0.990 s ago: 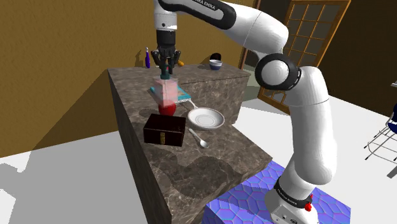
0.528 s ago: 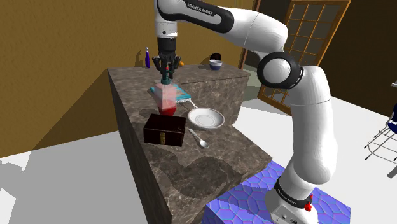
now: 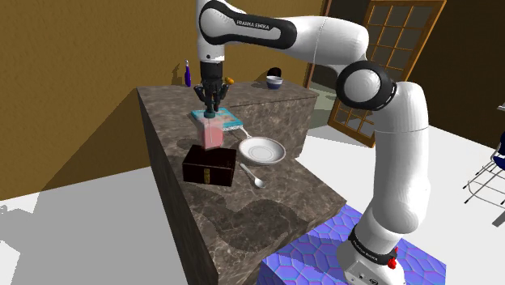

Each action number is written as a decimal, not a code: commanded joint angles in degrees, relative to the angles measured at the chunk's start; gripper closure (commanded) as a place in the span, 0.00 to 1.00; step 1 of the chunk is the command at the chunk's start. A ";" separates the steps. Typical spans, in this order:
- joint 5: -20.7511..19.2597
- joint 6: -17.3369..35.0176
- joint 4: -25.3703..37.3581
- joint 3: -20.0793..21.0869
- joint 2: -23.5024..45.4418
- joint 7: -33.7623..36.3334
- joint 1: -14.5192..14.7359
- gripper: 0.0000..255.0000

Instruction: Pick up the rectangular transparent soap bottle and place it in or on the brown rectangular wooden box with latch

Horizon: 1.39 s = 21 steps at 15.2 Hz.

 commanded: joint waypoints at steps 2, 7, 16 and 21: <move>0.33 2.94 -4.01 -0.01 -1.14 -0.18 -0.60 1.00; 0.59 7.28 -9.21 -0.05 -2.01 -0.30 -1.16 1.00; 0.66 10.86 -13.15 -0.11 -2.35 -0.36 -1.51 1.00; 0.71 11.07 -13.51 -0.10 -2.50 -0.39 -1.58 0.00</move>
